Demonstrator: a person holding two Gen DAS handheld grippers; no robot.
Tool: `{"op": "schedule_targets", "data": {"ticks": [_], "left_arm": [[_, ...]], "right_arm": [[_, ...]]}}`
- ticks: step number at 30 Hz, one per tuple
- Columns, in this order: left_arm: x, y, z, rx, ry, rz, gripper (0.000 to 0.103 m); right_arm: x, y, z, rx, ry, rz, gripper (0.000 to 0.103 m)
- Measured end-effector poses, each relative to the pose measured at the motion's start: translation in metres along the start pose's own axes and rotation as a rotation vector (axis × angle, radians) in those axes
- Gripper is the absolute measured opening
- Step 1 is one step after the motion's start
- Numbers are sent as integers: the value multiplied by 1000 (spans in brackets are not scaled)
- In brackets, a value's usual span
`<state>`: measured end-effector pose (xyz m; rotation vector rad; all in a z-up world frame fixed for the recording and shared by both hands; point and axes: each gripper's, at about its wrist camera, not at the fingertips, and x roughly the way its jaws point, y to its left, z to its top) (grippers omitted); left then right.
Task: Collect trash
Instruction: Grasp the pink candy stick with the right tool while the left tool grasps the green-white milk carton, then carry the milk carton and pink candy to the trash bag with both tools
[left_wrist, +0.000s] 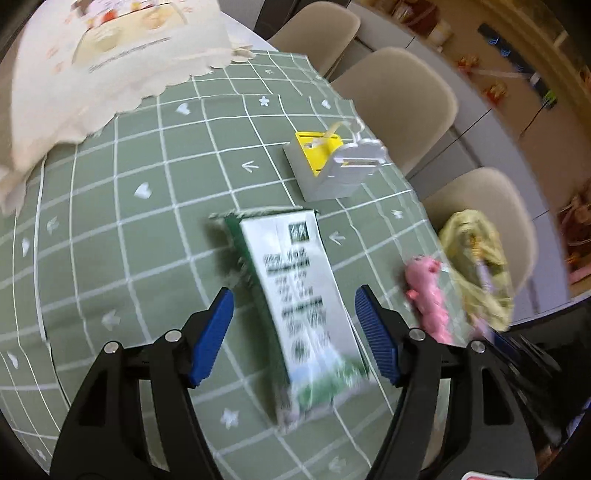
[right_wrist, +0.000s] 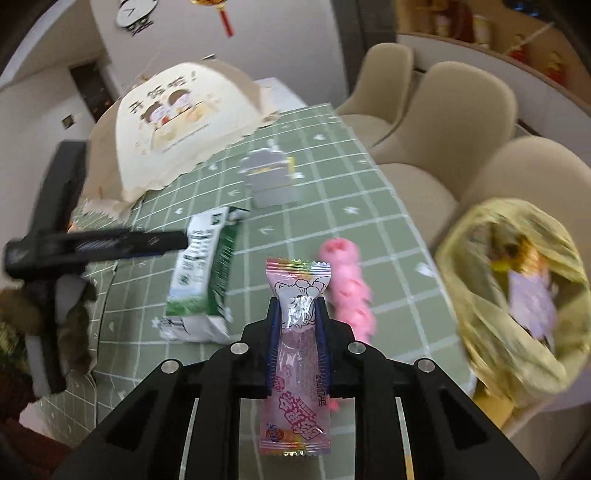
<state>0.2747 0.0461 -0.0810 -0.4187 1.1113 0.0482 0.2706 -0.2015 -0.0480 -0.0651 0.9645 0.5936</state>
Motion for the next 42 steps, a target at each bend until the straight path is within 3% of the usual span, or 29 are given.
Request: {"op": "schedule_targets", "data": {"ticks": [1, 3, 5, 8, 11, 15, 22, 27, 31, 42], "left_arm": [[9, -6, 3, 15, 12, 57, 65], [21, -11, 6, 15, 30, 93, 65], [30, -15, 9, 17, 59, 102, 64], [29, -16, 6, -4, 84, 83, 53], [11, -24, 0, 12, 62, 58, 52], [-32, -48, -4, 64, -28, 13, 52], [-124, -117, 3, 180, -298, -121, 52], [-144, -170, 13, 236, -384, -206, 52], [-134, -212, 20, 286, -403, -241, 52], [-39, -310, 34, 396, -270, -287, 52]], "right_arm": [[-5, -4, -5, 16, -6, -8, 19], [-15, -15, -17, 58, -16, -17, 19], [-22, -24, -28, 95, -25, -26, 19], [-35, -36, -41, 130, -46, -38, 19], [-48, -42, -45, 148, -79, -42, 19], [-72, -49, -40, 151, -142, -47, 19], [-124, -63, -17, 82, -272, -86, 19], [-161, -91, -5, 66, -353, -142, 19], [-188, -123, -4, 75, -390, -196, 19], [-217, -215, -22, 205, -422, -291, 19]]}}
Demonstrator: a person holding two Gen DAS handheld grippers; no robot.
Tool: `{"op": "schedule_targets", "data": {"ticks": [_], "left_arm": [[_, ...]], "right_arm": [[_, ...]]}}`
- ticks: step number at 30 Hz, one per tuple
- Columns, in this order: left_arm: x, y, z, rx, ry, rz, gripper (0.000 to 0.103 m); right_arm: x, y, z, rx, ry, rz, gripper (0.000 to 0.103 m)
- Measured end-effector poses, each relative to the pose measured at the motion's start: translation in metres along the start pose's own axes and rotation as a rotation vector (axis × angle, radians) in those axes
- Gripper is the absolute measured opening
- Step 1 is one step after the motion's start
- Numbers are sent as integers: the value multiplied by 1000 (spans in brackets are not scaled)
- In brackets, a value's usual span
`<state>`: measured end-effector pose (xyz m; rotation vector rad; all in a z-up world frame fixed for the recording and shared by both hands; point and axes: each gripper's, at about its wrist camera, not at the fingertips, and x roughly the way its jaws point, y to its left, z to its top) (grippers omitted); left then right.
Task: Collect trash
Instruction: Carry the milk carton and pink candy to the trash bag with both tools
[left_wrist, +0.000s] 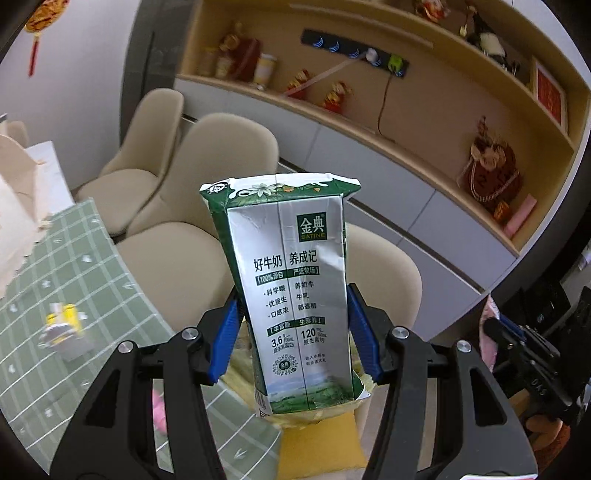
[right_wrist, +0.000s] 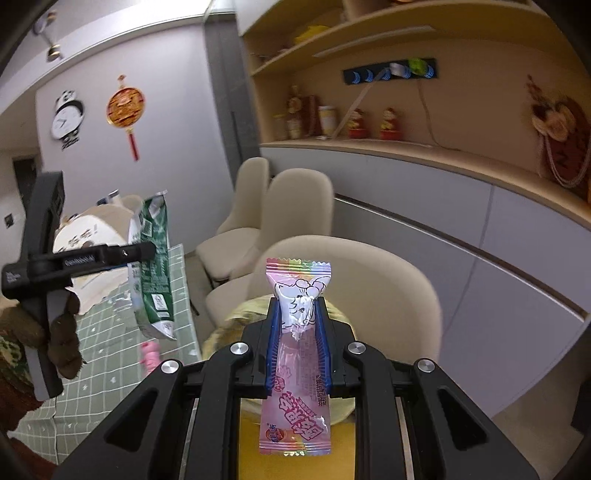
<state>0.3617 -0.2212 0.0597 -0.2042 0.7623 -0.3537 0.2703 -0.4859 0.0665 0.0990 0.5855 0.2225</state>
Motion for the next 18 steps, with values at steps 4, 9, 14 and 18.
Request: {"op": "schedule_targets", "data": {"ticks": [4, 9, 14, 18], "left_arm": [[50, -15, -3, 44, 49, -7, 52], [114, -25, -20, 61, 157, 19, 52], [170, -26, -43, 32, 316, 51, 52], [195, -27, -59, 42, 401, 90, 52]], "right_arm": [[13, -23, -4, 27, 25, -15, 19], [25, -48, -10, 57, 53, -29, 19], [41, -70, -16, 89, 86, -34, 19], [55, -78, -26, 109, 121, -23, 19]]}}
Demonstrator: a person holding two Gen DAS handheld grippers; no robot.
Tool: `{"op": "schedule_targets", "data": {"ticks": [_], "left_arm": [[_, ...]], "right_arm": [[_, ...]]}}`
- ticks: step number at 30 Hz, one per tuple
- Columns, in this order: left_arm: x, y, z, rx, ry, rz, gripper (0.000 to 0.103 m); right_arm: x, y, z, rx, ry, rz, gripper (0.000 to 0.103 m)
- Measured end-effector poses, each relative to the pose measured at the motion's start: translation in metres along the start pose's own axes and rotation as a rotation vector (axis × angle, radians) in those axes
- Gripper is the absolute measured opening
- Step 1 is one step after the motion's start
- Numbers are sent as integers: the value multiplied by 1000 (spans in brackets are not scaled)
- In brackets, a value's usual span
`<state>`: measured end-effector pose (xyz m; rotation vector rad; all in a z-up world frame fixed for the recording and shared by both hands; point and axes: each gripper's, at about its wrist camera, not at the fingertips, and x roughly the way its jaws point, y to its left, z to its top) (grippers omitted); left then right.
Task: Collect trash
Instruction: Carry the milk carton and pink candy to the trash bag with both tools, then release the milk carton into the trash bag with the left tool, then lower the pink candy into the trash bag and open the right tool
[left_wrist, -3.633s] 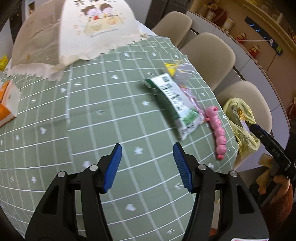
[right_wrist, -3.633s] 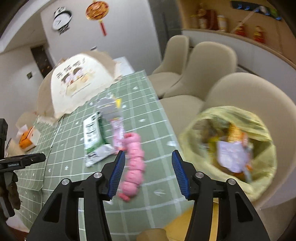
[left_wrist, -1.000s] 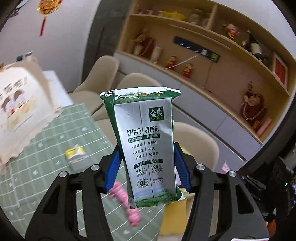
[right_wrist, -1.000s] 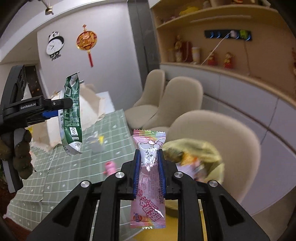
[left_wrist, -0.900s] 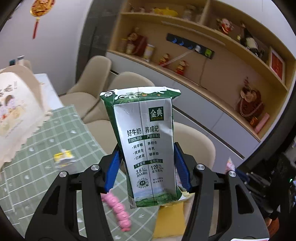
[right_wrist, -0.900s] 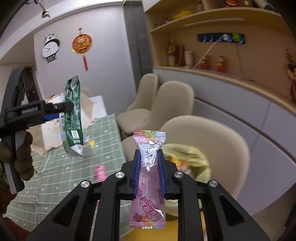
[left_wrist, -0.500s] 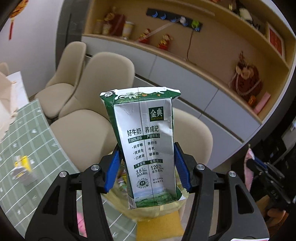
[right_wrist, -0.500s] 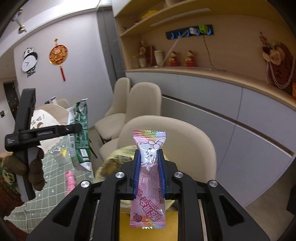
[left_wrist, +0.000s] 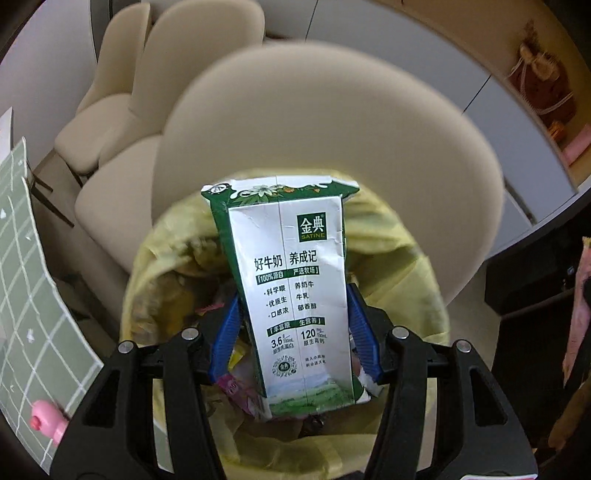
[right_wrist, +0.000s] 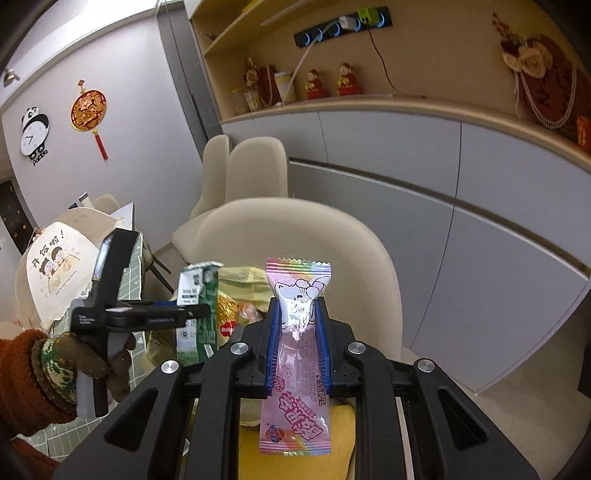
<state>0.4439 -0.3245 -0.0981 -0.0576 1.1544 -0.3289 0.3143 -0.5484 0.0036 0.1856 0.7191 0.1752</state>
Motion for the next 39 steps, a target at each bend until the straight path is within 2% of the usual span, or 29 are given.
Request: {"op": "schedule_targets", "data": {"ticks": [3, 6, 9, 11, 15, 19, 25, 28, 32, 34, 36, 39], "left_arm": [[11, -3, -3, -1, 29, 3, 52], [15, -6, -5, -13, 48, -29, 52], [5, -10, -10, 2, 22, -40, 55], [-8, -12, -13, 5, -2, -53, 58], [-40, -3, -18, -12, -57, -57, 59], [-86, 24, -38, -100, -126, -69, 59], [-146, 77, -82, -231, -201, -3, 62], [-171, 101, -116, -275, -218, 70, 63], [-200, 127, -153, -329, -244, 154, 65], [-212, 139, -170, -359, -251, 178, 67], [-221, 148, -182, -372, -252, 187, 71], [-231, 156, -196, -371, -257, 193, 78]], "right_arm": [[10, -1, -5, -1, 29, 10, 19], [17, 0, -7, -9, 48, 21, 19], [24, 3, -7, -12, 61, 35, 19], [29, 7, -5, -13, 69, 53, 19], [39, 24, 0, -37, 84, 94, 19], [52, 52, 7, -86, 93, 151, 19], [88, 108, 16, -186, 136, 248, 19], [117, 136, 12, -222, 189, 283, 19], [142, 160, -1, -279, 207, 235, 19], [151, 164, -5, -280, 223, 220, 22], [156, 167, -10, -266, 234, 219, 42], [149, 171, -15, -260, 220, 164, 49]]}}
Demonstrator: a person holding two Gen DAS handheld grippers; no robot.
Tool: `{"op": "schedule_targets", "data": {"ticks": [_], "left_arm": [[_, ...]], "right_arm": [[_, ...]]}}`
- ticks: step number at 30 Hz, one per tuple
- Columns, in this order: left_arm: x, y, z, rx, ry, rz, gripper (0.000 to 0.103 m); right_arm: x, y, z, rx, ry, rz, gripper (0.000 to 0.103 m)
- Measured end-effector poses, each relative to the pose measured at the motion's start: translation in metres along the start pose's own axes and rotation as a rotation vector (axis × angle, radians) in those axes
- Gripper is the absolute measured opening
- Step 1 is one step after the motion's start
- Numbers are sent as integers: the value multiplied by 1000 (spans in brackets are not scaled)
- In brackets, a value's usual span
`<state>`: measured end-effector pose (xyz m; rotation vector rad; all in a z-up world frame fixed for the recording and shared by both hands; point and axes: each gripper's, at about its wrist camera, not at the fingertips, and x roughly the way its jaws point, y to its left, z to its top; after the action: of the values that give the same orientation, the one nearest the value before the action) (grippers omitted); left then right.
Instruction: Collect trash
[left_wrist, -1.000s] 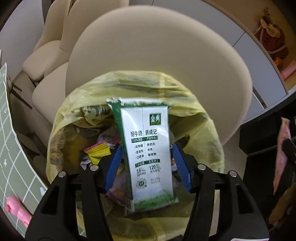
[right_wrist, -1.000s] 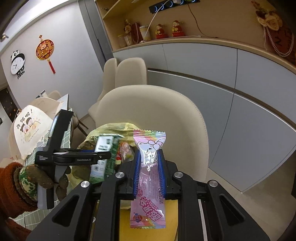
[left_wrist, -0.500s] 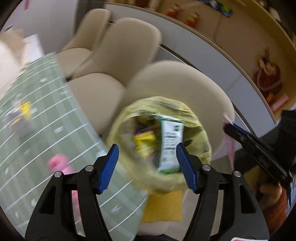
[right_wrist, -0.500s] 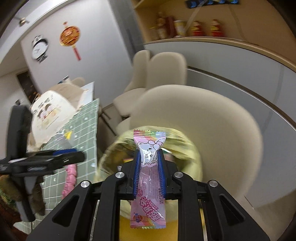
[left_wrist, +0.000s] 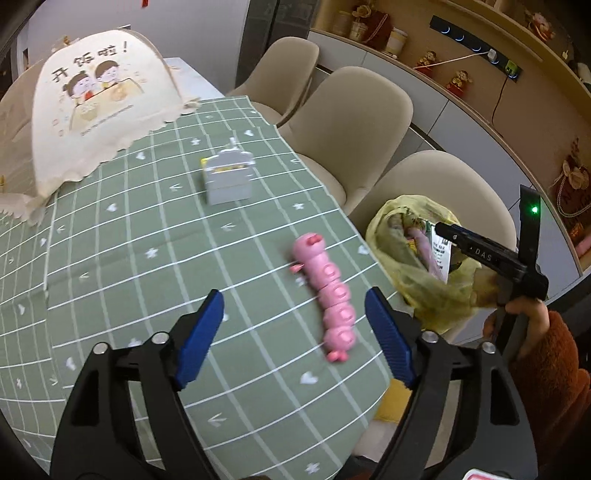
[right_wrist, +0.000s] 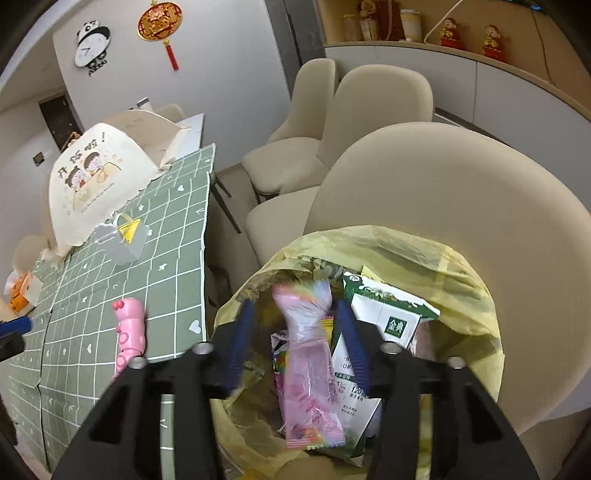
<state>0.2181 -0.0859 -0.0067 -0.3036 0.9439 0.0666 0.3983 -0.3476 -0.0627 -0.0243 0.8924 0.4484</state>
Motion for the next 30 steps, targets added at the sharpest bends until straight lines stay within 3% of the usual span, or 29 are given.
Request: {"op": "schedule_targets", "data": {"ticks": [2, 7, 10, 13, 21, 27, 30], "left_arm": [[-5, 6, -4, 6, 1, -4, 83], [-13, 12, -14, 68, -1, -30, 84], [-22, 15, -21, 109, -12, -65, 84], [-33, 12, -30, 173, -37, -56, 84], [-81, 14, -58, 329, -143, -80, 84], [-104, 28, -75, 359, -217, 52, 84], [-113, 35, -84, 355, -213, 8, 84]], "right_arm": [[-15, 3, -4, 23, -37, -9, 49], [-61, 19, -24, 81, -103, -7, 49], [-98, 43, -43, 85, -151, -39, 49], [-133, 69, -69, 114, -185, -50, 49], [-191, 159, -146, 155, -184, -103, 49], [-212, 209, -180, 168, -231, -176, 49], [-217, 228, -188, 143, -237, -195, 49]]}}
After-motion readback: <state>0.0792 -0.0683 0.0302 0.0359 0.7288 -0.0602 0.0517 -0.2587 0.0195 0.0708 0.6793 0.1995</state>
